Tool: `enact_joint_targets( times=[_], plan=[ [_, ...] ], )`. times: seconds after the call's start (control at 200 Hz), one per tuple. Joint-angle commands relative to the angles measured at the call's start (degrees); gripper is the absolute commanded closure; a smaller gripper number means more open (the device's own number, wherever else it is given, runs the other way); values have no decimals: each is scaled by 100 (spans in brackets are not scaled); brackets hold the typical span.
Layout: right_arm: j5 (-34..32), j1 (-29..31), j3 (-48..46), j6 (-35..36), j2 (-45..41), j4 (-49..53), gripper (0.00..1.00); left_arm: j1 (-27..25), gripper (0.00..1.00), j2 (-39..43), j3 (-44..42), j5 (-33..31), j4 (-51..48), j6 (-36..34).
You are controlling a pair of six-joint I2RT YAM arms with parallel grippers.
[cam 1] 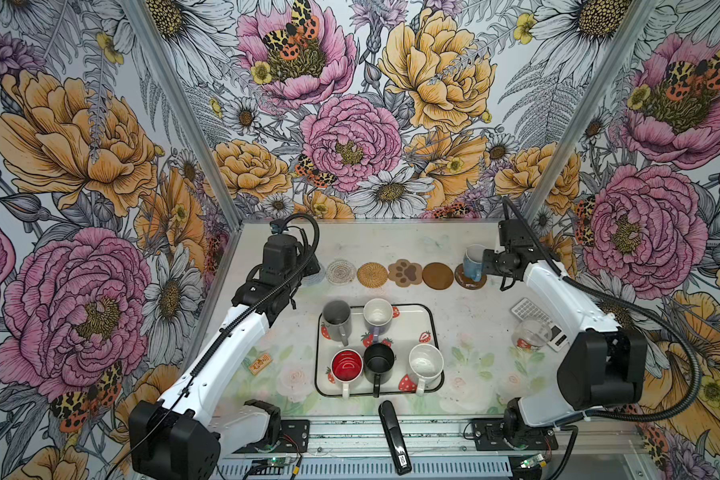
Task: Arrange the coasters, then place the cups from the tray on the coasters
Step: 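Open the right gripper and raise it while the left reaches toward the tray, then lower the left gripper onto the grey mug rim on the tray and close it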
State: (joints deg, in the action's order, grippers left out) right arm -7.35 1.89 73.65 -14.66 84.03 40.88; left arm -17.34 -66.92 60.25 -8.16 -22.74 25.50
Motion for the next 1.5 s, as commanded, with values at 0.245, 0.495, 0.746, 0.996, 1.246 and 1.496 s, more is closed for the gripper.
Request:
enact_joint_targets(
  times=[0.245, 0.495, 0.746, 0.996, 1.246, 1.496],
  plan=[
    [-212, 1050, 585, -686, -1183, -175, 62, -191, 81, -164, 362, -175, -851, -351],
    [-425, 1797, 260, -1297, -1341, -1141, 61, -798, 64, -173, 468, -280, -1466, -356],
    [-1081, 2535, 133, -1434, -1496, -1392, 57, -1193, 46, -132, 358, -346, -2124, 60],
    [-996, 2782, -775, -1563, -1893, -2026, 52, -1803, 39, 77, 33, -110, -2599, 412],
    [-1051, 2782, -1042, -1526, -1973, -2220, 50, -2556, 36, 357, -284, -339, -2920, 980],
    [-961, 2782, -1141, -1575, -1967, -2268, 49, -2915, 36, 505, -709, -547, -2917, 1521]
  ],
)
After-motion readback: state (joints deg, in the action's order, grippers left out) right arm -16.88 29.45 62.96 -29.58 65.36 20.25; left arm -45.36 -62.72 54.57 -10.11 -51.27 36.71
